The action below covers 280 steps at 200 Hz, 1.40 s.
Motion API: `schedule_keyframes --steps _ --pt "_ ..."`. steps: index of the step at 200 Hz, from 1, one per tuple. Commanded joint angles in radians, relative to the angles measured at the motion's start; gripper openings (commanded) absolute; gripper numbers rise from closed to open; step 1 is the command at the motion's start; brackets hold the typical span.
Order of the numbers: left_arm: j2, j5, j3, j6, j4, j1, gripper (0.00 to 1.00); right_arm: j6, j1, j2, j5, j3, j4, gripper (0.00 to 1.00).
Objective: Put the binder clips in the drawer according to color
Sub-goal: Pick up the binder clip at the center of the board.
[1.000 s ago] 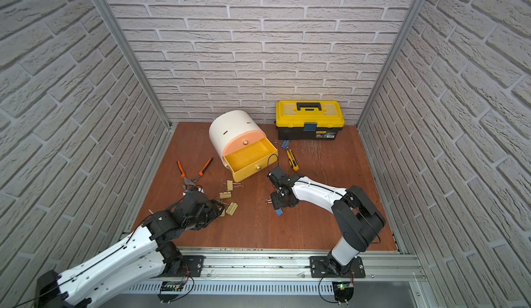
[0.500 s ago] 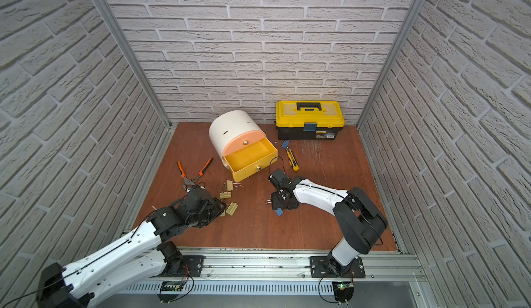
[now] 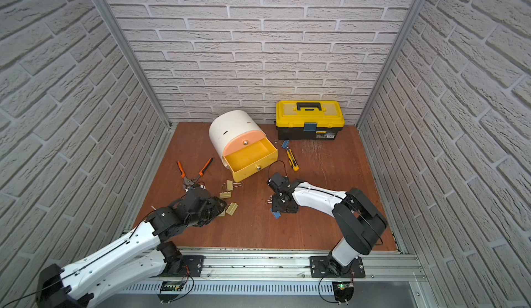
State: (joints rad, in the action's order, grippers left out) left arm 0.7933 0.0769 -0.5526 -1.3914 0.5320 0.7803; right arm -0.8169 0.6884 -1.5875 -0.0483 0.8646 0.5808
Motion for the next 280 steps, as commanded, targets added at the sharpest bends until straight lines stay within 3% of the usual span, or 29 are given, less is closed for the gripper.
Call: schedule_keyframes --steps 1,64,114,215,245,280 --pt "-0.017 0.021 -0.013 0.000 0.005 0.005 0.54 -0.030 0.013 0.055 -0.013 -0.056 0.012 0.62" --pt "-0.011 0.021 -0.015 0.000 0.003 0.023 0.53 -0.036 0.011 0.181 -0.060 -0.166 0.058 0.60" --pt "-0.026 0.040 -0.012 -0.008 0.015 0.048 0.53 -0.043 0.009 0.212 -0.048 -0.178 0.054 0.45" --pt "-0.115 0.058 0.004 -0.021 0.061 0.059 0.53 -0.019 0.010 0.153 0.063 -0.035 -0.009 0.57" --pt "-0.132 0.061 0.014 -0.024 0.067 0.060 0.54 -0.097 0.013 0.182 -0.009 0.001 0.128 0.58" --pt "-0.139 0.069 0.019 -0.027 0.058 0.058 0.55 -0.209 0.011 0.294 -0.018 -0.089 0.151 0.64"
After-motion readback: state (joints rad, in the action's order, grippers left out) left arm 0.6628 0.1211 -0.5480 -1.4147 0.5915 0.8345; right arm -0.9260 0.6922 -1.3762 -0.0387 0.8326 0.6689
